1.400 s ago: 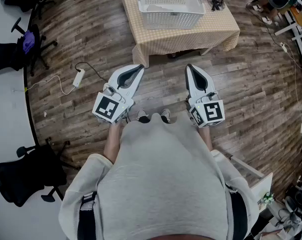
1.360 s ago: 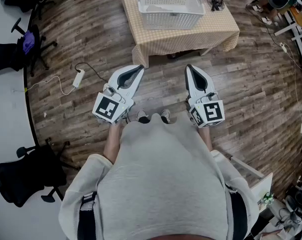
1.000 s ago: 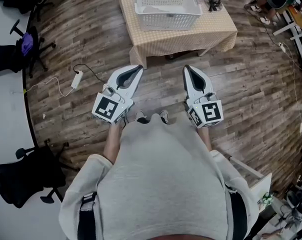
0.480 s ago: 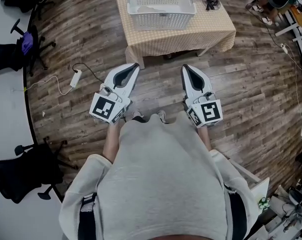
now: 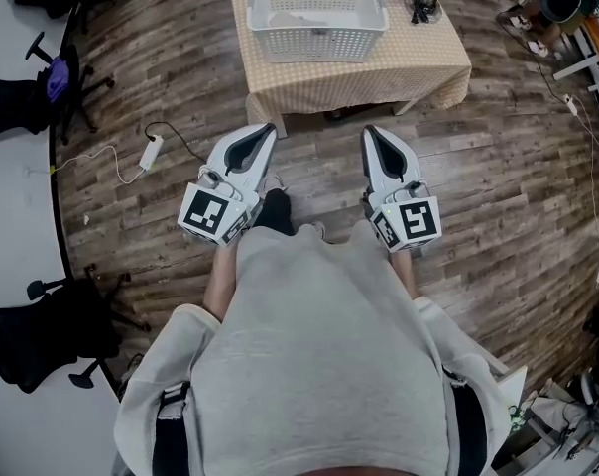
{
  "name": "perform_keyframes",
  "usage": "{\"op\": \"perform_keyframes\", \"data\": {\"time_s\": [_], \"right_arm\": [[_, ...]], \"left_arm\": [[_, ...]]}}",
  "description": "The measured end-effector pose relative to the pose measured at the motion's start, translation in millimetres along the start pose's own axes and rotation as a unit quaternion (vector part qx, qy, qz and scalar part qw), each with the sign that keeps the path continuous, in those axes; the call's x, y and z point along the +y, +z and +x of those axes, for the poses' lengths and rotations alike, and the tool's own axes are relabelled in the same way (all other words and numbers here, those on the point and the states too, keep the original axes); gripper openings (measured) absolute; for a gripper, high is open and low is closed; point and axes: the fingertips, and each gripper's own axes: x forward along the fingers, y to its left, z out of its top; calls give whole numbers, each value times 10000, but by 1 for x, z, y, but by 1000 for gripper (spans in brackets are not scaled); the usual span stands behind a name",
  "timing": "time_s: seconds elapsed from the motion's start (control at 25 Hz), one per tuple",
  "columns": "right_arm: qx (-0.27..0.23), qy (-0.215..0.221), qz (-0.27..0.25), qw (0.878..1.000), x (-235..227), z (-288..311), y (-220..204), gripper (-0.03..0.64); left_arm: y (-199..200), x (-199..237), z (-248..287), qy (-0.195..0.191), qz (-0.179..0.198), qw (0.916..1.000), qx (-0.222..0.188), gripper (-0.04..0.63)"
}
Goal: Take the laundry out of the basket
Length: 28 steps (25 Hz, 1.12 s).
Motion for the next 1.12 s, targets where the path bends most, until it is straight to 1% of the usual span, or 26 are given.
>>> {"op": "perform_keyframes", "data": {"time_s": [0.2, 0.44, 0.68, 0.92, 1.12], "right_arm": [[21, 36, 13, 10000, -12, 23, -2, -2], [74, -21, -26, 10000, -29, 72, -9, -2], [119, -96, -108, 9998, -47, 154, -7, -2], [128, -172, -122, 9997, -58, 245, 8, -2], [70, -319, -169, 9993, -70, 308, 21, -2]], "left_arm": [[-4, 20, 18, 46, -30, 10000, 18, 8], [-12, 62, 54, -78, -63, 9999, -53, 8], [-9, 137, 98, -164, -52, 9997, -181, 8], [2, 229, 134, -212, -119, 9995, -208, 8], [9, 289, 166, -371, -103, 9989, -263, 8]]}}
